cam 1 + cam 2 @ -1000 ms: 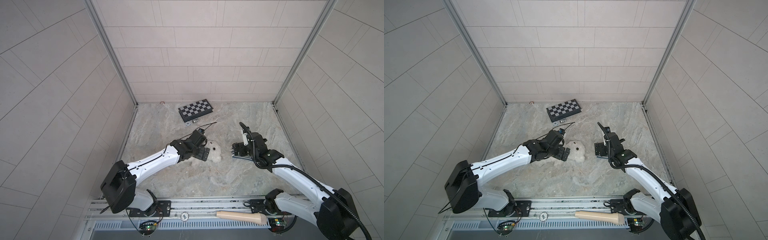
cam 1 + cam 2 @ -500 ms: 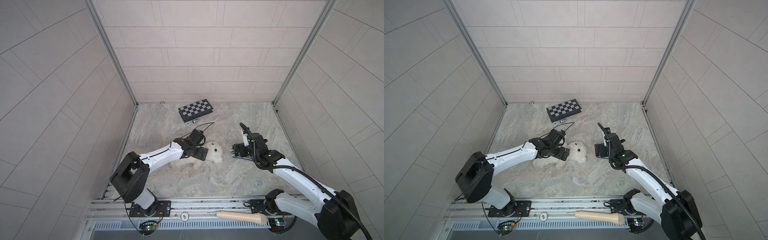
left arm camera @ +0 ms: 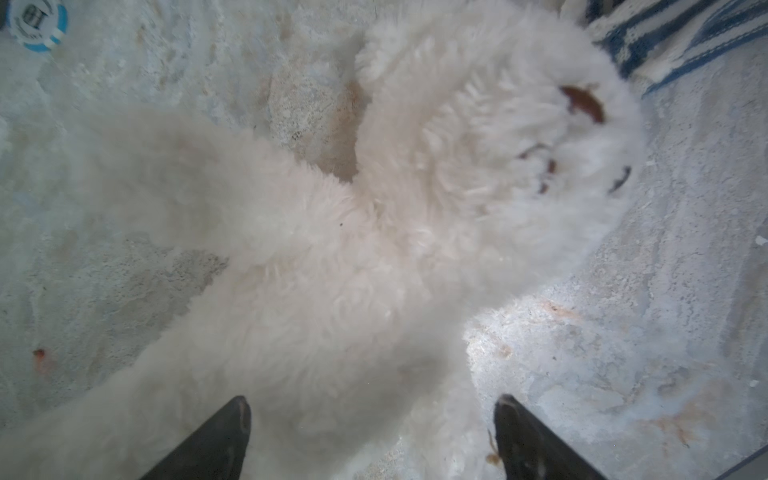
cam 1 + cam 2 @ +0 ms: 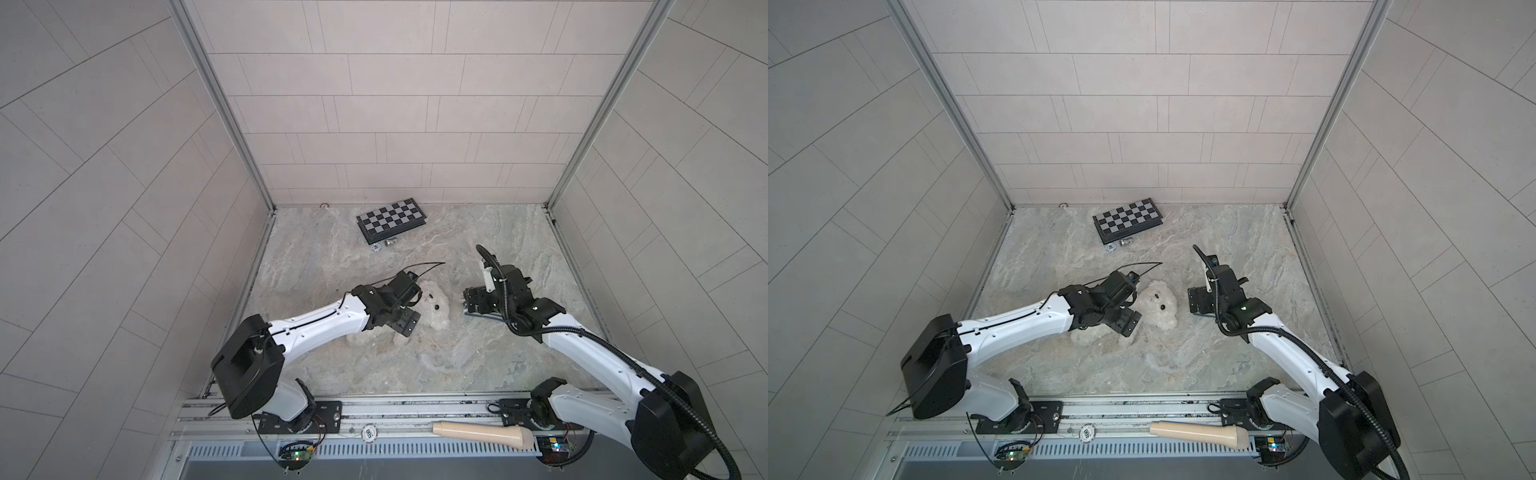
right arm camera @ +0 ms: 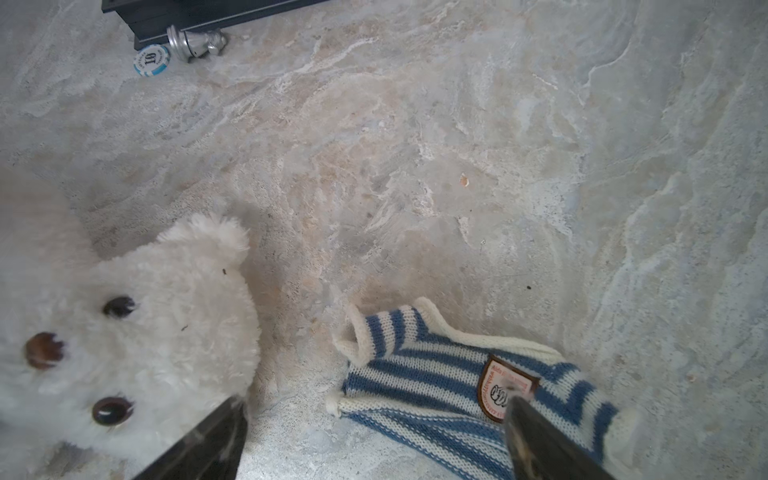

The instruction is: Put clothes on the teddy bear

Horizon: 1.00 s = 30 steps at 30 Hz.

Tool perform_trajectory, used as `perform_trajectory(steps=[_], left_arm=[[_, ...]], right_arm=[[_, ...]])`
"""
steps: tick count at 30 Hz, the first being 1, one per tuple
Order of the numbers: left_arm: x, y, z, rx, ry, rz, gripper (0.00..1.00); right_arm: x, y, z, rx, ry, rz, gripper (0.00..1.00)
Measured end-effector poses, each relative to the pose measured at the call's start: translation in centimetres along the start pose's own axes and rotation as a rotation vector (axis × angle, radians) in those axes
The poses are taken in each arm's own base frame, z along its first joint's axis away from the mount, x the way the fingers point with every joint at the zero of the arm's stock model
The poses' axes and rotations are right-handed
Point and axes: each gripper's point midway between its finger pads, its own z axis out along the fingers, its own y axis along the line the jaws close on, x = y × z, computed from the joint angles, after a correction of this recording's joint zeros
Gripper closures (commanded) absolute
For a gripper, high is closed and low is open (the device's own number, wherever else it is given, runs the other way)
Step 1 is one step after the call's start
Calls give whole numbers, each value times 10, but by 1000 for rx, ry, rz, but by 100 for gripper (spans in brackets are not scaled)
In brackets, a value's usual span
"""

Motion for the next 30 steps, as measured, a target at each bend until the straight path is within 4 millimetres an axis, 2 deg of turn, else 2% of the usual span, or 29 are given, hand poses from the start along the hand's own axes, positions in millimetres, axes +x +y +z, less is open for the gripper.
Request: perform_trajectory(steps=[7, 12, 17, 20, 25, 30], left_arm=[[-18, 9, 3, -66, -55, 98, 5], [-31, 9, 22, -76, -25, 113, 4], [-21, 12, 45, -70, 54, 111, 4], [-16, 11, 51, -64, 83, 106, 5], [-14, 11, 52, -64, 91, 90, 17], [-9, 12, 53, -54, 84, 44, 44]], right_arm=[[-4, 3, -1, -15, -9, 0, 2], [-8, 4, -2, -21, -18, -1, 2], [-8, 4, -2, -21, -20, -1, 2], [-8, 4, -3, -21, -22, -1, 2], [-8, 5, -3, -24, -22, -1, 3], [-5, 5, 1, -22, -7, -3, 4]])
